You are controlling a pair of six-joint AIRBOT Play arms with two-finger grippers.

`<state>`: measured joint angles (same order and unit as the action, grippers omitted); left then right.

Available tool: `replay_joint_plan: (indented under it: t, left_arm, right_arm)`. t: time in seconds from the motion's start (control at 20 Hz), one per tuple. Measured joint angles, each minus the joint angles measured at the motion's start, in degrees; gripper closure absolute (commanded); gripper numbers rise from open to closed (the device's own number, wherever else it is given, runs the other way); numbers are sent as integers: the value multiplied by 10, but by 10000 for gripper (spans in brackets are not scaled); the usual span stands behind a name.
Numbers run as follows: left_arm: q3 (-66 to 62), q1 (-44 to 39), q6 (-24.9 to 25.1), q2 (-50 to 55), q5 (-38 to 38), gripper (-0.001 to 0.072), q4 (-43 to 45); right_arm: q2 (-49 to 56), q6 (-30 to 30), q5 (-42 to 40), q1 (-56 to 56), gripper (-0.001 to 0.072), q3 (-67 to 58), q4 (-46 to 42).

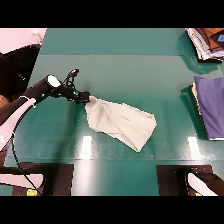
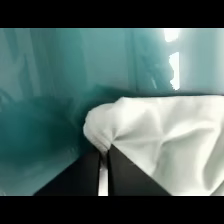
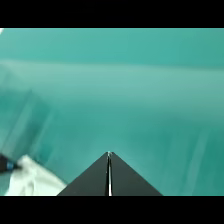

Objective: Fold the shirts.

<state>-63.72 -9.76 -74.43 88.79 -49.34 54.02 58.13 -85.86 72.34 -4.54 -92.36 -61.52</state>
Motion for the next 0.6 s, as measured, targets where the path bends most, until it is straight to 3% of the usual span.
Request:
replay_joint_plan:
  t: [0.3, 0.35, 0.4, 0.45, 0.6]
  left_arm:
    - [-74, 13, 3, -21, -27, 679, 18]
    - [-87, 15, 4, -28, -30, 679, 21]
    - [-99, 16, 5, -34, -33, 679, 25]
    - [-108, 16, 7, -38, -35, 679, 27]
    - [-124, 18, 9, -45, -40, 679, 31]
  right_arm:
    - [34, -24, 106, 0, 692, 98, -33]
    - [36, -26, 105, 0, 622, 139, -36]
    - [39, -28, 99, 0, 401, 181, -37]
    - [45, -30, 87, 0, 246, 223, -36]
    - [87, -22, 43, -1, 249, 346, 10]
